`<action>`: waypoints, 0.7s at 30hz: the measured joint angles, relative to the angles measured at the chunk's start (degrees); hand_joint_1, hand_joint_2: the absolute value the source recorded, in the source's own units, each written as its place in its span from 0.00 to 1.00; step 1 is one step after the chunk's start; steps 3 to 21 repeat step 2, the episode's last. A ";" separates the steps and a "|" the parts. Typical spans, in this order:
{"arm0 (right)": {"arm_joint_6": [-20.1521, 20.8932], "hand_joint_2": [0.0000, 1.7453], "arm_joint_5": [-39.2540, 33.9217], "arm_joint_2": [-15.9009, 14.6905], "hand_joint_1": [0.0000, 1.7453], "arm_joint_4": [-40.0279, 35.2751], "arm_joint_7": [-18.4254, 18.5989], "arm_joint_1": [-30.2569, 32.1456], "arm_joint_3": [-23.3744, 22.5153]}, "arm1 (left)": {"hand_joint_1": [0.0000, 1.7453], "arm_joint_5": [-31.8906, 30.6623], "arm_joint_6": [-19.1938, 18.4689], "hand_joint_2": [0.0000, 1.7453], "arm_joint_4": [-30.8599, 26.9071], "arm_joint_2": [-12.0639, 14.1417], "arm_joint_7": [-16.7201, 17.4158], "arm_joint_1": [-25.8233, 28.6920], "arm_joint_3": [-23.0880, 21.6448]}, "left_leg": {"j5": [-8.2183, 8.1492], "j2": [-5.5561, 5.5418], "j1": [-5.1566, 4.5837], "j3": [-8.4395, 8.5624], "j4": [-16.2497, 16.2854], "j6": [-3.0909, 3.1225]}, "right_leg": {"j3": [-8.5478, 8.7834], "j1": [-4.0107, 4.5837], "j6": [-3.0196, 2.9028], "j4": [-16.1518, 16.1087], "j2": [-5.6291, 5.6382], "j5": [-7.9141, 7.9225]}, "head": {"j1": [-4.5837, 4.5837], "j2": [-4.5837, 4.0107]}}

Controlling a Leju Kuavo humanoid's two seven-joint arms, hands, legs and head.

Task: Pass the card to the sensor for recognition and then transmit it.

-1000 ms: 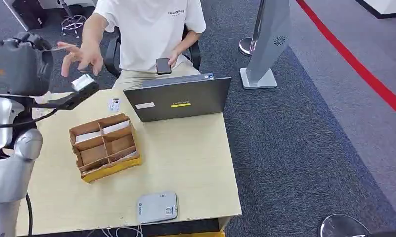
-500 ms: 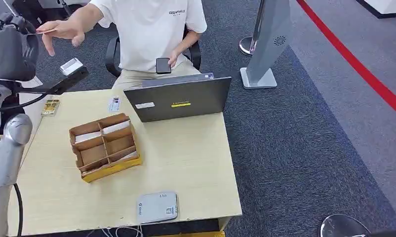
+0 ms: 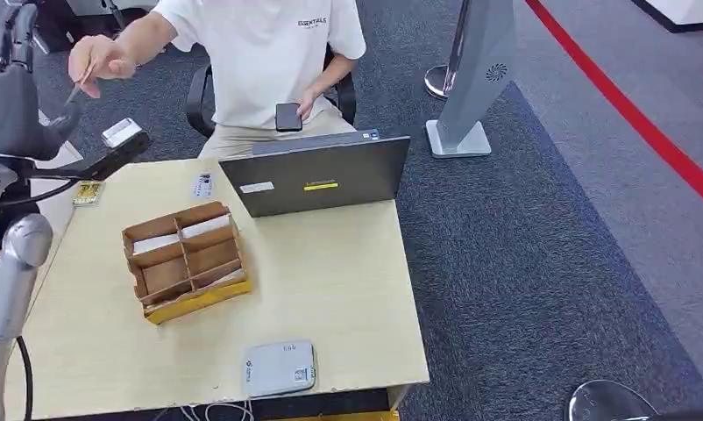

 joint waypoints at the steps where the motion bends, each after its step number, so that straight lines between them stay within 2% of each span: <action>1: -0.02 1.00 0.00 0.00 0.00 0.00 0.26 0.03 0.07 | 0.00 0.04 0.39 1.00 0.17 0.82 0.21 0.53 0.33 | 0.00 0.02 0.00 0.00 -0.01 0.00 | -0.02 0.00 0.00 0.00 0.03 0.00 | 0.00 0.00; 2: -0.09 1.00 0.00 0.00 0.00 0.00 0.59 0.07 0.15 | 0.00 0.13 0.77 1.00 0.42 1.56 0.42 1.07 0.77 | 0.00 0.03 0.01 0.00 -0.02 0.00 | -0.04 0.00 -0.01 0.00 0.05 0.00 | 0.00 0.00; 21: -0.09 1.00 0.00 0.00 0.00 0.00 0.59 0.07 0.15 | 0.00 0.13 0.77 1.00 0.42 1.56 0.42 1.07 0.77 | 0.00 0.03 0.01 0.00 -0.02 0.00 | -0.04 0.00 -0.01 0.00 0.05 0.00 | 0.00 0.00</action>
